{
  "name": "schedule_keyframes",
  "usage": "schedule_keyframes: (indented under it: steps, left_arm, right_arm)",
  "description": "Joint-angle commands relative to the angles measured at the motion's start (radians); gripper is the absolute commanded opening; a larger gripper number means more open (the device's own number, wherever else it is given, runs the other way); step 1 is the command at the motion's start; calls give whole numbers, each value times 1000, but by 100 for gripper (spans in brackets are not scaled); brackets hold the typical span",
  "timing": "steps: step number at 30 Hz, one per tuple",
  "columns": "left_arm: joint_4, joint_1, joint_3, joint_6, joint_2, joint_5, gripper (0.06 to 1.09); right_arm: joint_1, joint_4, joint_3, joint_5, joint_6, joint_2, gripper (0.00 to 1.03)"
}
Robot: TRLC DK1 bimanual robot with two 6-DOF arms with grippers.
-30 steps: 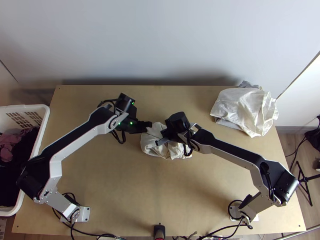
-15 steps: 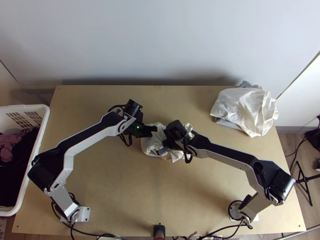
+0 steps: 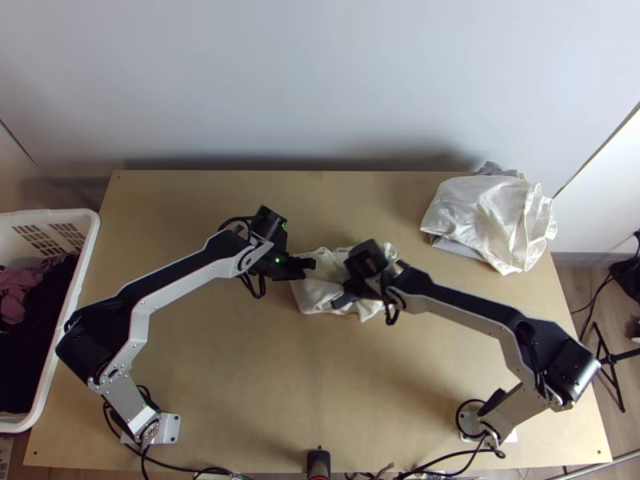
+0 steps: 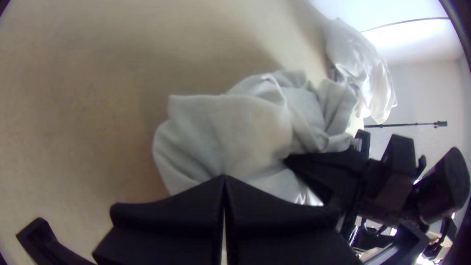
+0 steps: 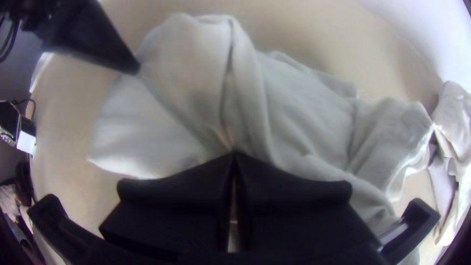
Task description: Fold the t-shirt
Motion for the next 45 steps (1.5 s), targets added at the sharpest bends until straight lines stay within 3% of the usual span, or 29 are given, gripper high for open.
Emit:
schedule_keyframes:
  steps: [1,8,23,37,38,42,45]
  left_arm:
    - [10,-22,-25,10,-3,0,9]
    - [25,-62,-29,15,11,-8,9]
    - [23,-34,-84,41,-12,-12,9]
    - [-24,-4,-45,56,-14,-31,9]
    - [-49,10,-35,64,-23,-29,10]
    - [-73,67,-32,84,-98,-21,9]
    - [-73,111,-22,94,-147,-24,9]
  right_arm:
    - [-81,-20,18,3,-23,-45,3]
    - [-87,-36,28,3,12,-77,3]
    - [-265,-49,-226,6,-121,-297,3]
    - [-407,-141,-199,5,-141,-548,3]
    - [-383,-164,-203,5,-128,-587,7]
    - [-199,-271,-220,19,-40,-711,47]
    - [-61,-286,-216,83,-9,-740,58]
